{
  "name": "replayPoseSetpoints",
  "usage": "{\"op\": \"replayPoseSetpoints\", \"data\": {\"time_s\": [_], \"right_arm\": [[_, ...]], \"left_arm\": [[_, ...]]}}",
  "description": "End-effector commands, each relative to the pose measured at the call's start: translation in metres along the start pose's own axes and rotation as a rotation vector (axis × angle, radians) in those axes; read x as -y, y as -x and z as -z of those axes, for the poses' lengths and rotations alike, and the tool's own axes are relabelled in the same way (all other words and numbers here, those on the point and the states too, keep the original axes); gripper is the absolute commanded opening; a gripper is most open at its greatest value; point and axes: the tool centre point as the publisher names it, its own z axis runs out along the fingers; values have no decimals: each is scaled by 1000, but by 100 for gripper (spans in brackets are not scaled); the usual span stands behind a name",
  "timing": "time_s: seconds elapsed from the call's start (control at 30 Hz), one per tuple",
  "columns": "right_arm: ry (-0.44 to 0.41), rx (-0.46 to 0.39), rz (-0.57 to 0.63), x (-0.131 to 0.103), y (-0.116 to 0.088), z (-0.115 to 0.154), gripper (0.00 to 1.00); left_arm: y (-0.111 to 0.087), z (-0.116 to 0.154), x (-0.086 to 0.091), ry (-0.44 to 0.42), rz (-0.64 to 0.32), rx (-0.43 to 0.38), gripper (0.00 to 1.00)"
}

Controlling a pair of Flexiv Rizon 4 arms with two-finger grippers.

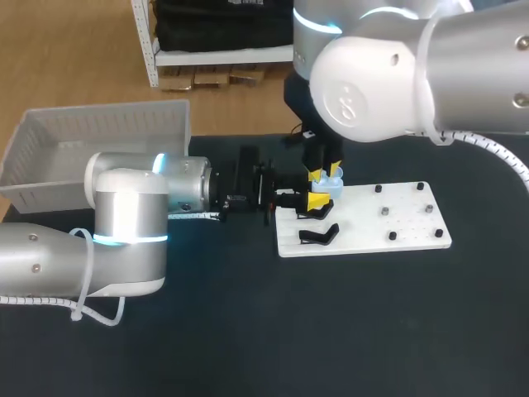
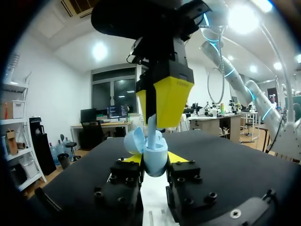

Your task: Pick up each earbud case from the left stands, insert the matching earbuds, close the lid, and place the case in the box.

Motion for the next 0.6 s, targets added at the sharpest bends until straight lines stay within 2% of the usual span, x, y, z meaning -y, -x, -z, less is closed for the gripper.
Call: {"op": "replayPoseSetpoints", "data": {"time_s": [0.03, 0.6], "right_arm": [[-1, -3, -1, 0, 1, -1, 0], [-7, -24, 5, 0, 2, -9, 0]], "left_arm": [[-1, 0, 1, 6, -4, 4, 0], [-1, 0, 1, 6, -4, 4, 0]]}}
